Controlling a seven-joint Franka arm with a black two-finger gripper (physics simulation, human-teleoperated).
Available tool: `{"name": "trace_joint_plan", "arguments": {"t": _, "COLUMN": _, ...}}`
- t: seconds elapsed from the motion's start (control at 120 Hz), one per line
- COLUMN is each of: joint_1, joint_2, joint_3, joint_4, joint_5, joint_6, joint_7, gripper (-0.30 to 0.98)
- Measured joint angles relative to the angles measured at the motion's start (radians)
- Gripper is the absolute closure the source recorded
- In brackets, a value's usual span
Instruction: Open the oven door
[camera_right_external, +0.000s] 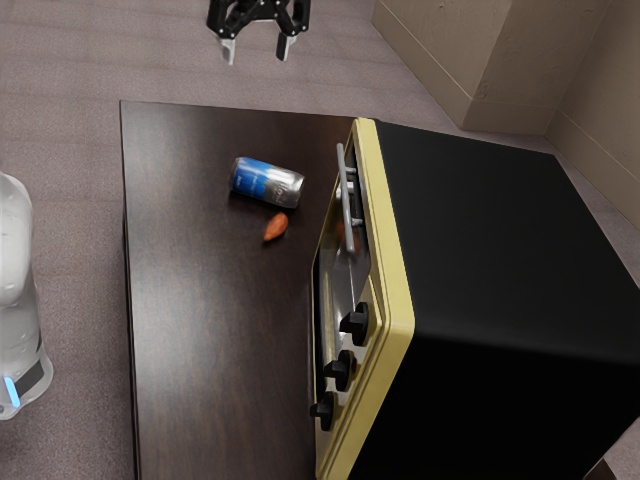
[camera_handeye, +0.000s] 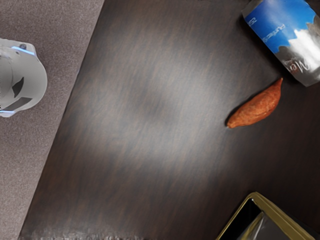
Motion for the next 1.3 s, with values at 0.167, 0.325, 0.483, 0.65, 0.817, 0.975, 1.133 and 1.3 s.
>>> {"name": "trace_joint_plan", "arguments": {"t": 0.167, "joint_1": -0.011, "joint_2": -0.064, "joint_3": -0.105, "joint_4": -0.001, "joint_5": -0.004, "joint_6": -0.005, "joint_7": -0.140, "gripper": 0.00}}
{"name": "trace_joint_plan", "arguments": {"t": 0.325, "joint_1": -0.061, "joint_2": -0.153, "joint_3": -0.275, "joint_4": 0.015, "joint_5": -0.006, "joint_6": -0.024, "joint_7": -0.250, "gripper": 0.00}}
{"name": "trace_joint_plan", "arguments": {"t": 0.483, "joint_1": -0.046, "joint_2": -0.197, "joint_3": -0.433, "joint_4": -0.059, "joint_5": -0.022, "joint_6": 0.104, "joint_7": -0.283, "gripper": 0.00}}
{"name": "trace_joint_plan", "arguments": {"t": 0.65, "joint_1": -0.029, "joint_2": -0.318, "joint_3": -0.471, "joint_4": -0.265, "joint_5": -0.093, "joint_6": 0.294, "joint_7": -0.262, "gripper": 0.00}}
{"name": "trace_joint_plan", "arguments": {"t": 0.817, "joint_1": -0.081, "joint_2": -0.326, "joint_3": -0.462, "joint_4": -0.315, "joint_5": -0.100, "joint_6": 0.385, "joint_7": -0.224, "gripper": 0.00}}
{"name": "trace_joint_plan", "arguments": {"t": 0.975, "joint_1": -0.086, "joint_2": -0.306, "joint_3": -0.435, "joint_4": -0.337, "joint_5": -0.061, "joint_6": 0.439, "joint_7": -0.185, "gripper": 0.00}}
{"name": "trace_joint_plan", "arguments": {"t": 1.133, "joint_1": -0.094, "joint_2": -0.314, "joint_3": -0.423, "joint_4": -0.442, "joint_5": -0.075, "joint_6": 0.499, "joint_7": -0.174, "gripper": 0.00}}
{"name": "trace_joint_plan", "arguments": {"t": 1.3, "joint_1": -0.093, "joint_2": -0.322, "joint_3": -0.419, "joint_4": -0.478, "joint_5": -0.073, "joint_6": 0.549, "joint_7": -0.160, "gripper": 0.00}}
